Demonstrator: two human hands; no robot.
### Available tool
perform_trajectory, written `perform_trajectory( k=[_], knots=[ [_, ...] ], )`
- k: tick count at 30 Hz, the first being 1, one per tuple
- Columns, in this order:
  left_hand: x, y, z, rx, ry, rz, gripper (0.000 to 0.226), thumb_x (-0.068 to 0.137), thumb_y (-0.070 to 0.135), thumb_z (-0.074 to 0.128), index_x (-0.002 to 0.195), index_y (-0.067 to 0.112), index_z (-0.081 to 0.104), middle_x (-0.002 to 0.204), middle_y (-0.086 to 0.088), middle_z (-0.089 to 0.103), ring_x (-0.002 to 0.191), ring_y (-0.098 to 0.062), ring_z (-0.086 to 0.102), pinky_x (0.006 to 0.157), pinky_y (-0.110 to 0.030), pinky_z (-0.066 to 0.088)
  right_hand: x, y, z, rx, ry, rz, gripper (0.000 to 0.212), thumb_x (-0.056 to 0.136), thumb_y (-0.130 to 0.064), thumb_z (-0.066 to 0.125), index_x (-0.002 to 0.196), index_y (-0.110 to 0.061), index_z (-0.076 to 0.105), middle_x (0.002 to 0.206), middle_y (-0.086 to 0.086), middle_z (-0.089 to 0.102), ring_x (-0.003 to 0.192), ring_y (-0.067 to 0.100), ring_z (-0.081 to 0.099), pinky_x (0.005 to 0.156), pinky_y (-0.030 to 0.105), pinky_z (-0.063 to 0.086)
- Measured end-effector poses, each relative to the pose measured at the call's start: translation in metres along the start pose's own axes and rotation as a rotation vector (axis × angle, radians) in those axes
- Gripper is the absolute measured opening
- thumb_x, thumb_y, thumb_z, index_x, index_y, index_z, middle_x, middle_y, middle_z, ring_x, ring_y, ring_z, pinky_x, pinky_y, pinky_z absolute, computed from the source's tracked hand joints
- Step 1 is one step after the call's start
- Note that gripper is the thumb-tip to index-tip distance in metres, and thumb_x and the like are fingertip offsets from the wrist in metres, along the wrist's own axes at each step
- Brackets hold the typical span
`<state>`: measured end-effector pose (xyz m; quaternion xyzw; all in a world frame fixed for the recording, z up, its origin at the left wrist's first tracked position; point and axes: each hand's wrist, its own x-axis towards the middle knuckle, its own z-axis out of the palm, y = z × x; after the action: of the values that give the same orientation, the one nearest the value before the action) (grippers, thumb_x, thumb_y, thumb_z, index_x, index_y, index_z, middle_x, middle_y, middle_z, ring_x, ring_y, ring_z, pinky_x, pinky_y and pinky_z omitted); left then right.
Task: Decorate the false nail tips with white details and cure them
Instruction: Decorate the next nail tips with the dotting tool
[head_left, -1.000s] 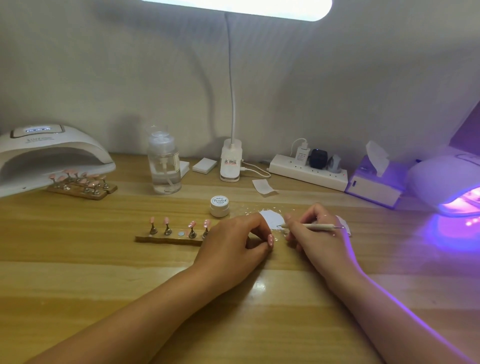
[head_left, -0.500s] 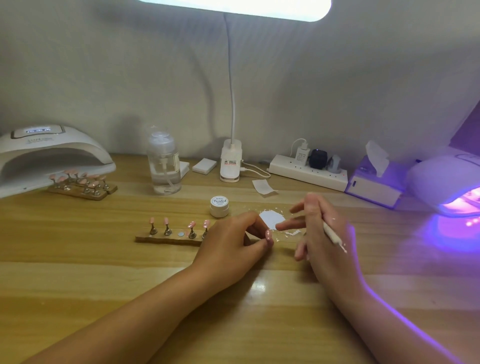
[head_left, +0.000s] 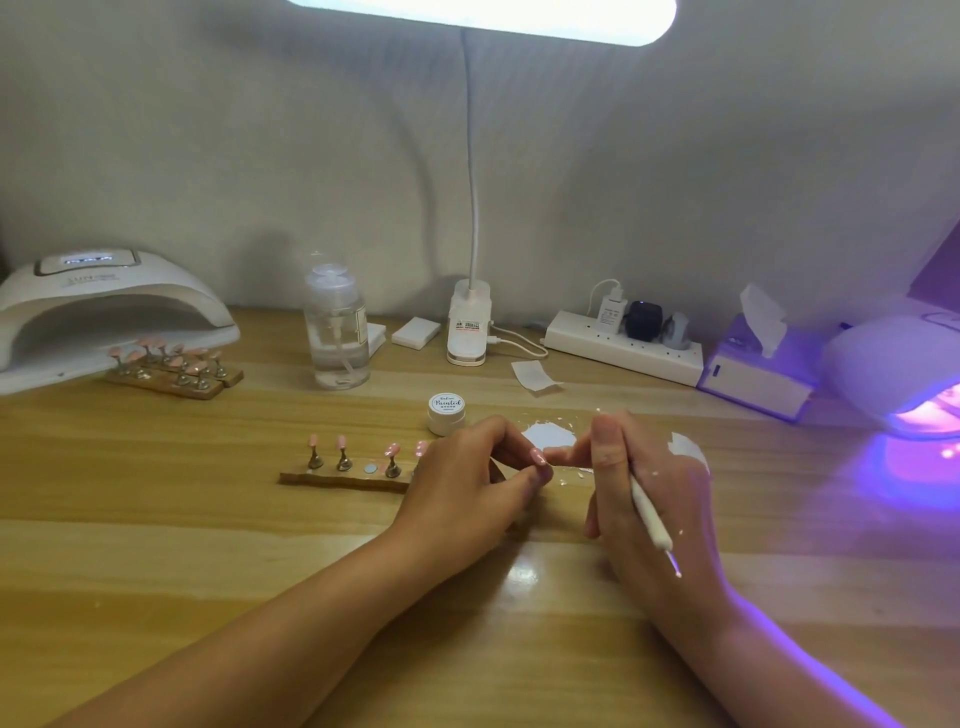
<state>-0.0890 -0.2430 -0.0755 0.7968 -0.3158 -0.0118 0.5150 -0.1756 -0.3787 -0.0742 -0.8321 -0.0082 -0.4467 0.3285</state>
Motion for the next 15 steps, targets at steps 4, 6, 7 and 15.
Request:
perform_trajectory(
  k=[4,6,7,15],
  knots=[
    [0.0007,-0.0004,0.0001,0.015,0.001,0.003,0.019,0.085,0.027,0.075,0.075,0.035,0.061,0.08,0.016,0.07,0.058,-0.01,0.065,0.057,-0.027,0.048,0.0006,-0.0027,-0.0009,-0.053,-0.012,-0.021,0.044,0.104,-0.04,0.033,0.077,-0.019,0.059,0.058,-0.031,0.058,0.048,-0.001,0.058,0.052,0.026,0.048],
    [0.0011,-0.0004,0.0,0.029,0.002,0.012,0.019,0.086,0.026,0.074,0.076,0.035,0.06,0.081,0.017,0.069,0.058,-0.008,0.064,0.057,-0.024,0.046,0.0012,-0.0023,-0.0007,-0.038,-0.004,0.002,0.044,0.105,-0.042,0.032,0.077,-0.018,0.057,0.058,-0.016,0.064,0.046,0.008,0.059,0.049,0.034,0.048],
    [0.0011,0.0,0.0001,0.039,0.0,0.02,0.019,0.087,0.027,0.073,0.076,0.036,0.06,0.082,0.018,0.069,0.058,-0.007,0.064,0.057,-0.022,0.045,0.0017,-0.0015,-0.0007,-0.017,0.012,0.024,0.044,0.104,-0.042,0.032,0.078,-0.017,0.057,0.062,-0.012,0.067,0.048,0.009,0.06,0.048,0.035,0.049],
    [-0.0014,0.0019,0.0004,0.142,0.01,0.096,0.02,0.088,0.027,0.07,0.078,0.038,0.057,0.087,0.021,0.069,0.057,-0.001,0.057,0.056,-0.013,0.034,0.0013,0.0019,0.0013,-0.013,-0.001,0.03,0.04,0.104,-0.039,0.033,0.08,-0.02,0.058,0.065,-0.016,0.069,0.049,0.008,0.062,0.049,0.036,0.05]
  ],
)
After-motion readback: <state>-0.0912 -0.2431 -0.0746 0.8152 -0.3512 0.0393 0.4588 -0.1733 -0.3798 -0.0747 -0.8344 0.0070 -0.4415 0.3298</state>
